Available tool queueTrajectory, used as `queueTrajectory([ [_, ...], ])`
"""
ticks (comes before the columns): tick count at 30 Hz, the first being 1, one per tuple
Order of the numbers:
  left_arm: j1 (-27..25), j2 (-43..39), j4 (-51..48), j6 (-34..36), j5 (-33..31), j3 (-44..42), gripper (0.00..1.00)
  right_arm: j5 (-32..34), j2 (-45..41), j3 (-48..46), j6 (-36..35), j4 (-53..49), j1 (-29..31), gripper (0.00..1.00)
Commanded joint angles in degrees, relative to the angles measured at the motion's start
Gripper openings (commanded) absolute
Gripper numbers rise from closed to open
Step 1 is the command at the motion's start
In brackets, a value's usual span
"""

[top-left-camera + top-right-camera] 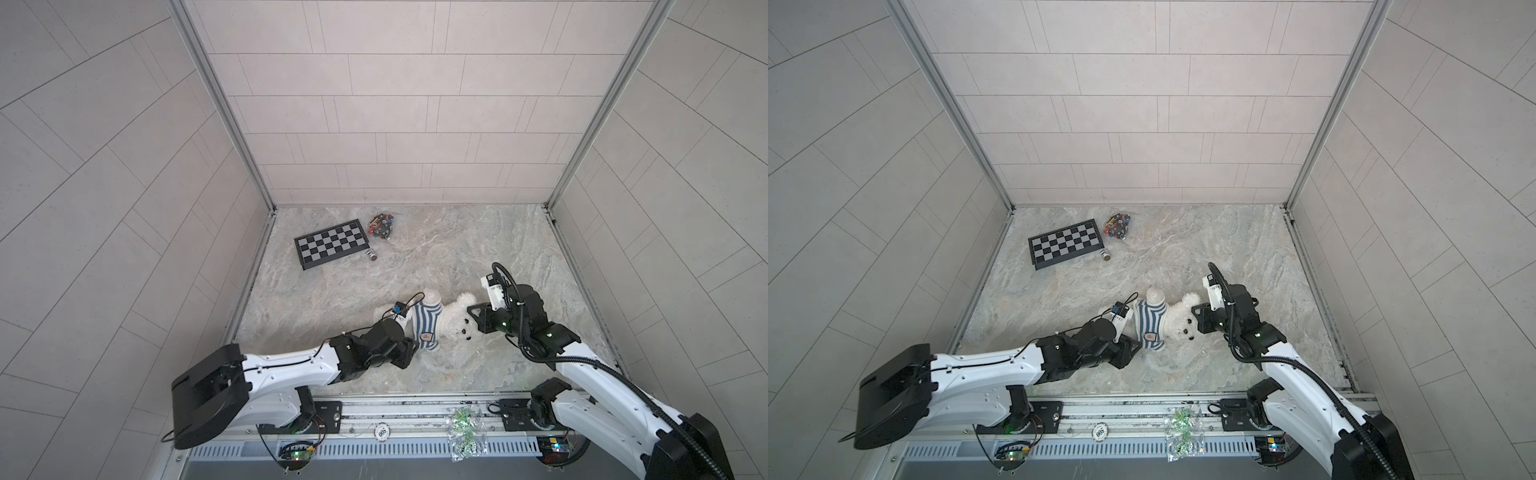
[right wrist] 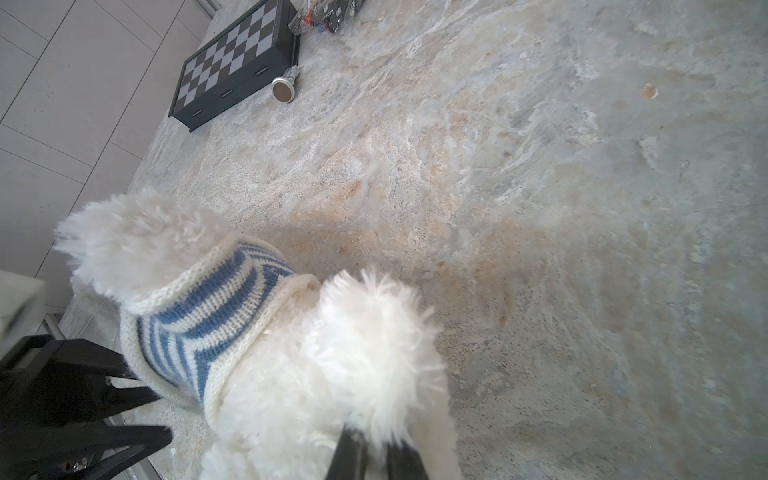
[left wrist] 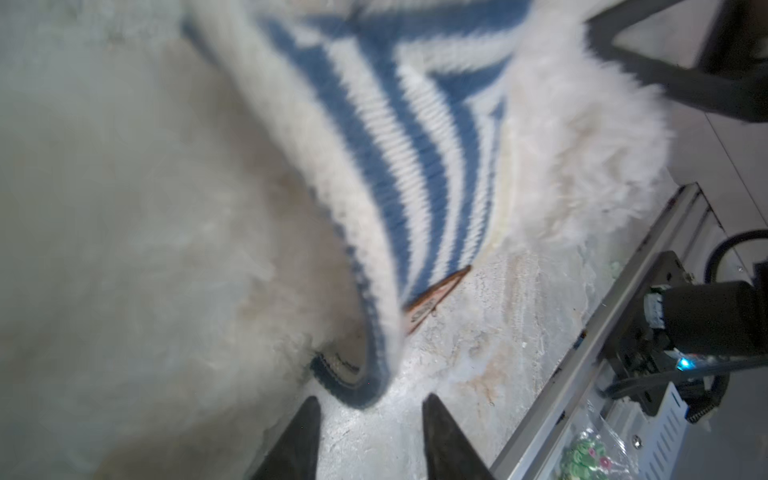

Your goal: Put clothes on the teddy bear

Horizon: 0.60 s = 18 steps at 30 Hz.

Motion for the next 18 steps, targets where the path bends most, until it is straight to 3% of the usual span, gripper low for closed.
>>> queueTrajectory([
  [1, -0.1, 3.5, 2.3, 0.2, 0.8, 1.8, 0.32, 0.7, -0.5, 1.4, 0.2, 0.5, -0.1, 0.00],
  [10, -0.1, 3.0, 2.4, 0.5, 0.4, 1.3, 0.01, 0.3, 0.9, 1.8, 0.1, 1.2, -0.1, 0.00],
  [18, 0.4, -2.9, -2.5, 1.5, -1.9, 0.4, 0.00, 0.2, 0.9, 1.7, -0.2, 1.0, -0.1, 0.00],
])
